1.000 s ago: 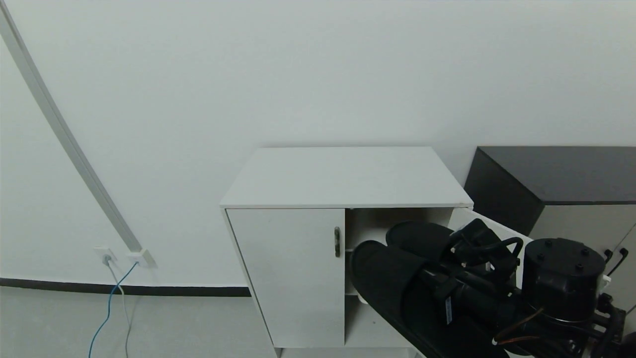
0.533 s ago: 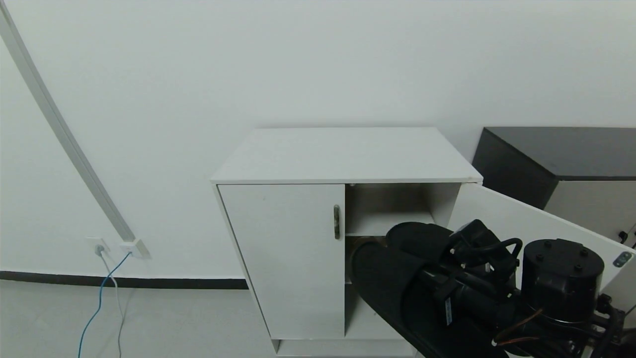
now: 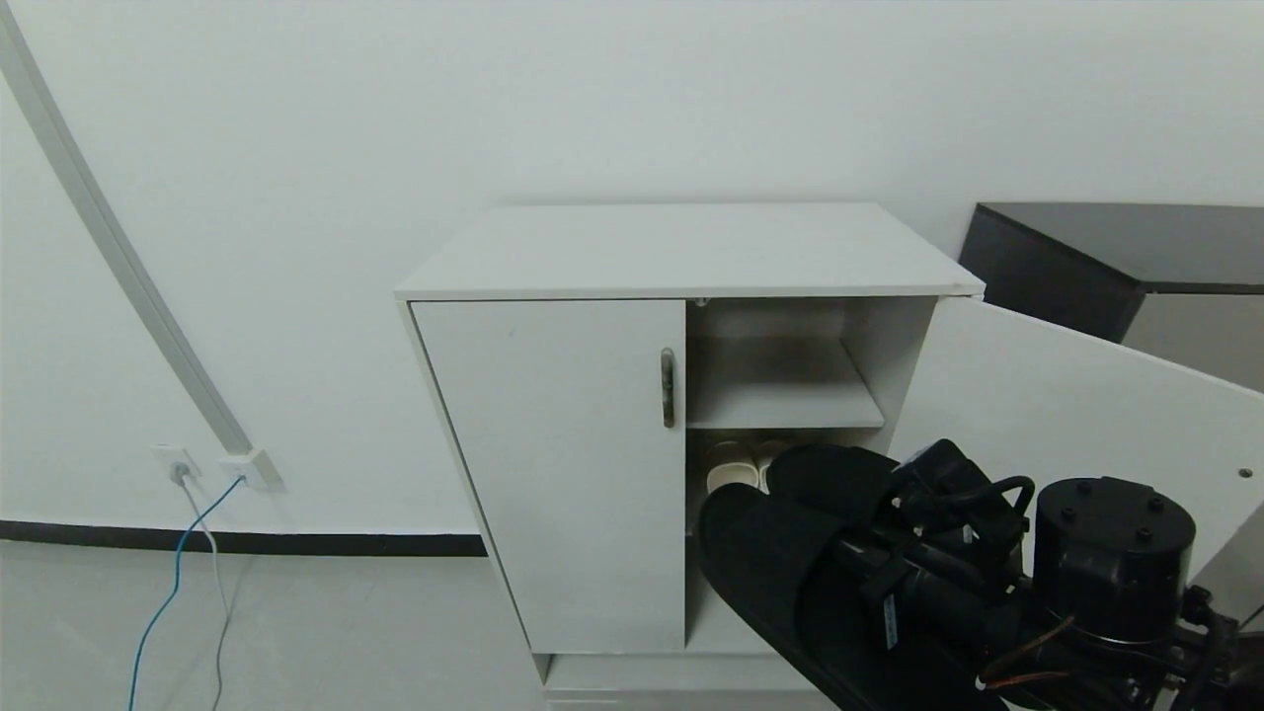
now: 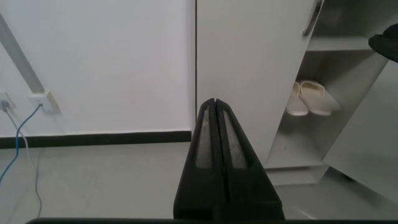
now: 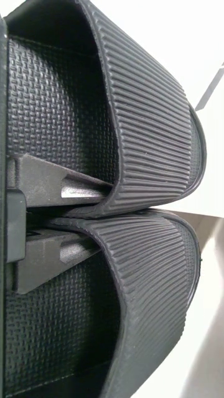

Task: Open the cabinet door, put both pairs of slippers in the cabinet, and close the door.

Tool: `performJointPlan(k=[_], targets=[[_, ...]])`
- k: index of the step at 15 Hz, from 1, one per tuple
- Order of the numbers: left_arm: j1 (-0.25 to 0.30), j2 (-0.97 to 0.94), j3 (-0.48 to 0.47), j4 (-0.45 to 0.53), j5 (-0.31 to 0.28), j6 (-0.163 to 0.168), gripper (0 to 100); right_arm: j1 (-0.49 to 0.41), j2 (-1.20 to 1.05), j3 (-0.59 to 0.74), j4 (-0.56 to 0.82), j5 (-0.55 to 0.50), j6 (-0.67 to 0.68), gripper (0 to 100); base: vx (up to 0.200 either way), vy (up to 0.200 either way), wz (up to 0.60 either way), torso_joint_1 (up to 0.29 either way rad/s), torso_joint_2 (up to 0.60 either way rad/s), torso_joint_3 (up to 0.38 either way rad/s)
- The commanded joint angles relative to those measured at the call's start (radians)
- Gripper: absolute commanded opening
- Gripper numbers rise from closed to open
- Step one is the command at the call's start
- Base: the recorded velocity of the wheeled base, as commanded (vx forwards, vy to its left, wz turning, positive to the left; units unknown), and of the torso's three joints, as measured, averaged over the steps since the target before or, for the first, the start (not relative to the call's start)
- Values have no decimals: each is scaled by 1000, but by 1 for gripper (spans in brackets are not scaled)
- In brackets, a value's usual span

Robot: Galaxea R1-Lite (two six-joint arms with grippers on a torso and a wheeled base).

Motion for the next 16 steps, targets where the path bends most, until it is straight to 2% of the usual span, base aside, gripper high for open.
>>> performJointPlan(k=[1, 8, 13, 16], targets=[[0, 1, 0, 0, 1, 0, 0, 1, 2, 2, -3, 0, -1, 0, 0, 0, 0, -134, 486, 330], [0, 1, 0, 0, 1, 0, 0, -1, 3, 6, -11, 0, -1, 0, 0, 0, 0, -116, 468, 346], [0, 1, 0, 0, -1, 0, 0, -1, 5, 6, -11, 1, 1, 0, 0, 0, 0, -34, 428, 398], [0, 1, 0, 0, 1, 0, 0, -2, 5, 6, -11, 0, 1, 0, 0, 0, 0, 2, 48, 43]])
